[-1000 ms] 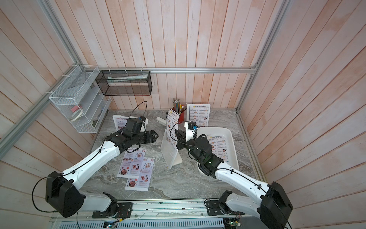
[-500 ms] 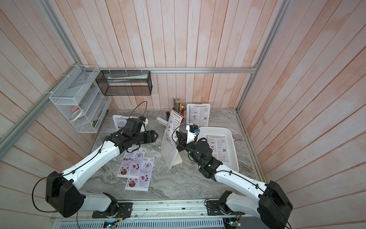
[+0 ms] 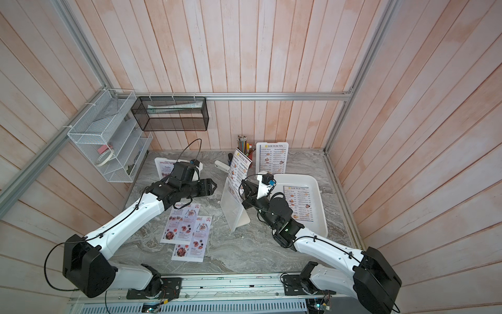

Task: Replace the menus in the menu holders
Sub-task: Insert the menu into the menu holder.

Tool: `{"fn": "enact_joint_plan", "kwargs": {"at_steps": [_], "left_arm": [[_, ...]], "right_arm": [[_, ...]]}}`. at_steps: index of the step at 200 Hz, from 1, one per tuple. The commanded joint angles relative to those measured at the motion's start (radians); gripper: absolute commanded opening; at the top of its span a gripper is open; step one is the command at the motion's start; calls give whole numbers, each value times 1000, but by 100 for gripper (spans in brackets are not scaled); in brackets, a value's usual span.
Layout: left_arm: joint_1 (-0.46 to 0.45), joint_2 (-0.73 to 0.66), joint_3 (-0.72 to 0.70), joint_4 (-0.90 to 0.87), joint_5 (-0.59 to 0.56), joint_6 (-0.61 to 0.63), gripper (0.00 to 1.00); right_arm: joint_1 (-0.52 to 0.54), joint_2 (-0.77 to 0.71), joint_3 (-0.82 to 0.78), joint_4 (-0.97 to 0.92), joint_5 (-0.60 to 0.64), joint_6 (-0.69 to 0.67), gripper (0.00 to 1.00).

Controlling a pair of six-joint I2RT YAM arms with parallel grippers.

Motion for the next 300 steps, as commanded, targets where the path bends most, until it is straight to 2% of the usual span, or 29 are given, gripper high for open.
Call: {"fn": "enact_joint_plan", "kwargs": {"at_steps": [1,263,300], "left_arm": [[5,13,26,9,3,13,74],[5,32,27,24,10,11,74],[7,35,31,24,9,11,74]], "right_arm": [[10,-8,-24,85,18,12,2],[20,40,-87,300,-6,-27,3],[21,40,-103,318,-21,-31,6]]}}
